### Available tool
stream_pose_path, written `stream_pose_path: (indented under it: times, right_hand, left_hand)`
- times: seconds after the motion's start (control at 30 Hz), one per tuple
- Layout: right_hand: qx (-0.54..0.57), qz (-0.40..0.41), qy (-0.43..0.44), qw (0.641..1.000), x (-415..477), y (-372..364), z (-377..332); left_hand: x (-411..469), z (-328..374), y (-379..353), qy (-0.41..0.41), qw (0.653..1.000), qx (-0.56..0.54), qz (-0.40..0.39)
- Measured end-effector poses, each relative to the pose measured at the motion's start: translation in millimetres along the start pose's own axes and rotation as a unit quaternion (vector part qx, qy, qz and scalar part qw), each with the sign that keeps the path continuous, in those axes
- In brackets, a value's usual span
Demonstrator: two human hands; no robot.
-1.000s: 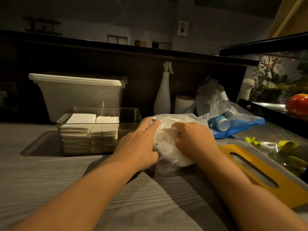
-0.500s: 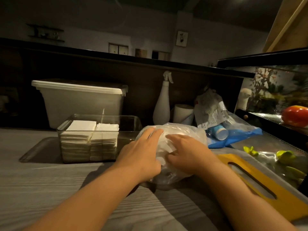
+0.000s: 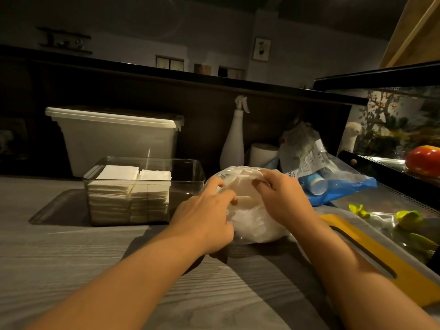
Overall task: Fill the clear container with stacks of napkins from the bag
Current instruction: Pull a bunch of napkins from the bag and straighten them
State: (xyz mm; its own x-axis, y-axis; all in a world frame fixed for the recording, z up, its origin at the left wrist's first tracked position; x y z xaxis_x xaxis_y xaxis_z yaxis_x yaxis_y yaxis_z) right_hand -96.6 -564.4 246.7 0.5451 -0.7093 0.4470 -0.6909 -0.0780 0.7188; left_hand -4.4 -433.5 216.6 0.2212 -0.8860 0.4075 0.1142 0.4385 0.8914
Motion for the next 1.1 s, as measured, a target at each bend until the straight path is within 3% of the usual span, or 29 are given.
stream_pose_path:
  times: [0.13, 0.23, 0.33, 0.5, 0.63, 0.77, 0.93, 1.1]
  right_hand:
    - [0.07, -0.021, -0.005, 0.997, -3.3, -0.6, -1.0]
    - [0.105, -0.038, -0.003, 0.994, -3.6, 0.8, -0.7]
    - [0.192, -0.082, 0.016, 0.978, -7.0, 6.3, -5.6]
    - [0.3, -0.205, 0.042, 0.931, -14.8, 4.6, -13.5]
    - [0.315, -0.201, 0.048, 0.926, -15.8, 4.1, -13.9]
    - [0.321, -0.199, 0.057, 0.924, -14.9, 6.3, -13.3]
    - [0.272, -0.159, 0.1, 0.944, -15.7, 6.9, -15.5]
    - [0.222, -0.124, 0.129, 0.958, -18.2, 9.4, -17.8]
  left_hand:
    - [-1.0, 0.5, -3.2, 0.005, 1.0, -0.03, -0.006]
    - [1.0, -3.4, 7.2, -0.006, 0.991, -0.098, 0.09]
    - [1.4, -12.2, 19.4, 0.015, 0.953, -0.233, 0.194]
    - [2.1, -17.6, 22.8, 0.035, 0.901, -0.408, 0.142]
    - [3.6, -17.8, 28.3, 0.012, 0.91, -0.391, 0.136]
    - [1.9, -15.0, 26.5, 0.021, 0.891, -0.436, 0.124]
    - [-2.0, -19.7, 36.9, 0.041, 0.894, -0.398, 0.201]
    - [0.5, -19.5, 25.8, 0.055, 0.932, -0.344, 0.105]
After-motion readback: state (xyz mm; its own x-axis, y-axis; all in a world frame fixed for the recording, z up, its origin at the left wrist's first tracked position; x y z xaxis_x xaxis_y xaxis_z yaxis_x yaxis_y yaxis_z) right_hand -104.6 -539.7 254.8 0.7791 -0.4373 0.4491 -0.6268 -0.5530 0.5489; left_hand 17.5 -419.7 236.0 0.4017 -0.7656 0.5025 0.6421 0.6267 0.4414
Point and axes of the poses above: each hand's wrist, its own x-axis towards the middle knuckle, its own y-axis out of the back of the hand, z = x × y, the point moved 6 cm from there along x, towards the middle knuckle, and after that the axes turned 11 degrees about -y, right-handed, at the moved point
